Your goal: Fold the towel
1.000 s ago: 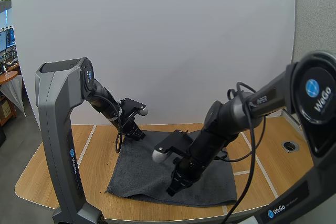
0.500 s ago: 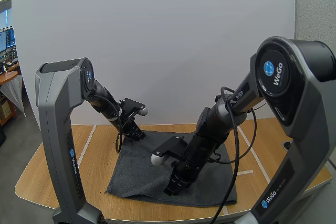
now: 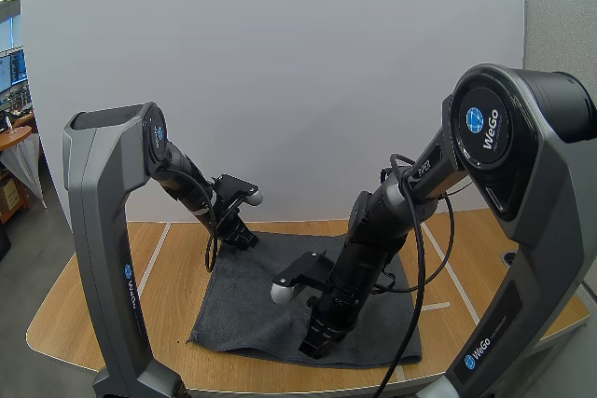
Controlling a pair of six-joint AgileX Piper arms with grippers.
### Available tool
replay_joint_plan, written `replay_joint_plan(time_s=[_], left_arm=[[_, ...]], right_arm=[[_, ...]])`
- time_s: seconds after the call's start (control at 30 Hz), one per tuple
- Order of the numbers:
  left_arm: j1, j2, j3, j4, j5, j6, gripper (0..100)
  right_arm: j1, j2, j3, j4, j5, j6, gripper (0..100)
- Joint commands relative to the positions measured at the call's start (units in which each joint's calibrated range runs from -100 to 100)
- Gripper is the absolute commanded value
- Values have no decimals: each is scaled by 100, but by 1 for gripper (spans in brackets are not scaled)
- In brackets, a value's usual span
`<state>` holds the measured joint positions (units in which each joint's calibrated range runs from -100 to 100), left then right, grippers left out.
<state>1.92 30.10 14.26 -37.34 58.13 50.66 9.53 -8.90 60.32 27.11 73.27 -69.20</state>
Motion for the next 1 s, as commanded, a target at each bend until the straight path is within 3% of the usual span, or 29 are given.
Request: replay_joint_plan(time_s=[0.0, 0.33, 0.53, 0.77, 0.97], left_arm=[[-20, 48, -11, 124, -305, -61, 0], [-13, 48, -11, 185, -567, -61, 0], [-13, -54, -11, 44, -572, -61, 0], [-6, -807, -11, -55, -456, -61, 0], [92, -1676, -11, -126, 616, -138, 0]], right_arm=[[2, -13, 32, -614, 396, 252, 0], [2, -13, 32, -617, 884, 252, 0], [2, -648, -110, -95, 882, 252, 0], [-18, -1995, -607, -218, 633, 850, 0], [-341, -2407, -614, -729, 59, 1403, 0]])
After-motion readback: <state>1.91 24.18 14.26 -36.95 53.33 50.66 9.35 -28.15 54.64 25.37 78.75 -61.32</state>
